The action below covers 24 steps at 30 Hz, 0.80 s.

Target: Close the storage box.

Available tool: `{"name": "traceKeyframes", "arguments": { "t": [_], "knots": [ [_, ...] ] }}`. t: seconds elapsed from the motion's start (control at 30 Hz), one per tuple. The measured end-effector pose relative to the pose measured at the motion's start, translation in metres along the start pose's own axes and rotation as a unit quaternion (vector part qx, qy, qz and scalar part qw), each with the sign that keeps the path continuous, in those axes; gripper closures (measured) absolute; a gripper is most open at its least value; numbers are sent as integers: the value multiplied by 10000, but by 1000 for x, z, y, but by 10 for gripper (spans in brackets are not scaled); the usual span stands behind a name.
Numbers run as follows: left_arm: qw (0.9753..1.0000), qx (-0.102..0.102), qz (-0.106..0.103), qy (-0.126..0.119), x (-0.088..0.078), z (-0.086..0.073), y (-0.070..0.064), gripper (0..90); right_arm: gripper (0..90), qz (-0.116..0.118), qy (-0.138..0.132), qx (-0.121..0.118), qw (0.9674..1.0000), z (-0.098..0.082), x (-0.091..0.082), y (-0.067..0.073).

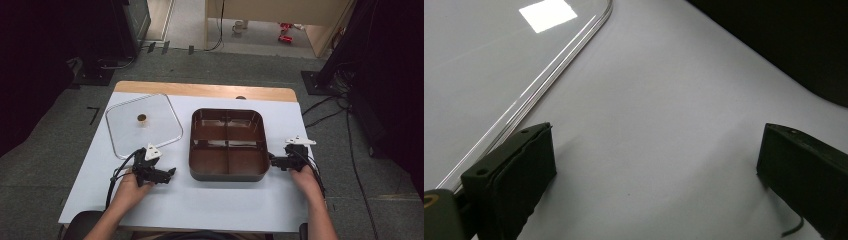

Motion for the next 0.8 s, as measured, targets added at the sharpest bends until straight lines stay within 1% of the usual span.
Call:
{"name": "traceKeyframes", "arguments": {
  "t": [0.53, 0.6, 0.7, 0.8],
  "knots": [
    [10000, -9, -1, 11, 0, 0, 0, 20, 51, 0, 13, 2, 10000, 0, 0, 0],
    [10000, -4, 29, 31, 1, 0, 0, 19, 51, 0, 14, 1, 10000, 0, 0, 0],
    [9999, -8, 16, 115, 1, 1, 0, 20, 51, 2, 13, 1, 10000, 0, 0, 0],
    [9996, 23, -14, 277, 1, 1, 0, 19, 51, 3, 13, 1, 10000, 0, 0, 0]
  ]
}}
Point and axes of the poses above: each handheld gripper's, and its own axes: x roughly forward along the jaws, z roughly out of its top, y roughly to its left, the point moved 10 cm from there along x, roughly forward along the jaws, and after that the axes turned 15 degrees about -y, right-handed, at the moved point
